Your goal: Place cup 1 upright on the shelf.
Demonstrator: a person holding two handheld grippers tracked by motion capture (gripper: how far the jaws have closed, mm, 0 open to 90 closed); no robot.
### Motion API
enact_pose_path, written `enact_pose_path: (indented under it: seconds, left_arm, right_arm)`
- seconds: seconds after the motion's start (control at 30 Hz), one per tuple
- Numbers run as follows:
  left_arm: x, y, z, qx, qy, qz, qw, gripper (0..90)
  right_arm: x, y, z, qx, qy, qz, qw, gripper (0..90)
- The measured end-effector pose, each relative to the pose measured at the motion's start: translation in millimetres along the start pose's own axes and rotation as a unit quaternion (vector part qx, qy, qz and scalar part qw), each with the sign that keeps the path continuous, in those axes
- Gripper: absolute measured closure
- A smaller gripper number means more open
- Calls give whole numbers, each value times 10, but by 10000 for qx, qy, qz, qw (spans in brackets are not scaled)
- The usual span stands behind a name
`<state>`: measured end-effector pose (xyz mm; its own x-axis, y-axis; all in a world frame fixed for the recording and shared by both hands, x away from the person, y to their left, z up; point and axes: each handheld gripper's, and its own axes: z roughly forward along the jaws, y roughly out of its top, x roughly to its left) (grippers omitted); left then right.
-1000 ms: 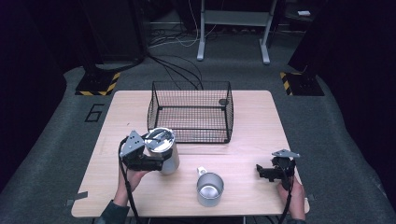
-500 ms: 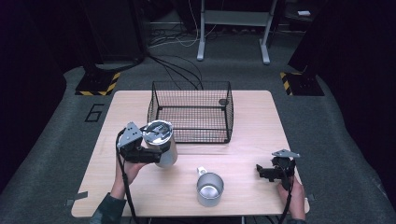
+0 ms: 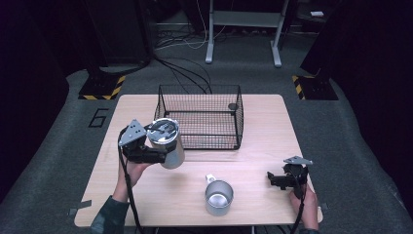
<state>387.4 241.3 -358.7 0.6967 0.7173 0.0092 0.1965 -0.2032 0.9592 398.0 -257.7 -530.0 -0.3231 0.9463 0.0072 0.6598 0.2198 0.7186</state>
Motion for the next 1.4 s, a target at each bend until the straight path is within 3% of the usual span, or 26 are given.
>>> enact_pose_path:
  seconds: [0.9,1.4]
  left_arm:
    - [32,449,156,-51,-172,189,9997,39]
    - [129,628,326,-25,-53,169,9998,39]
  right_arm:
    - [0,0,0,0,0,0,10000,0]
    - [0,0,0,0,0,-1,10000,0]
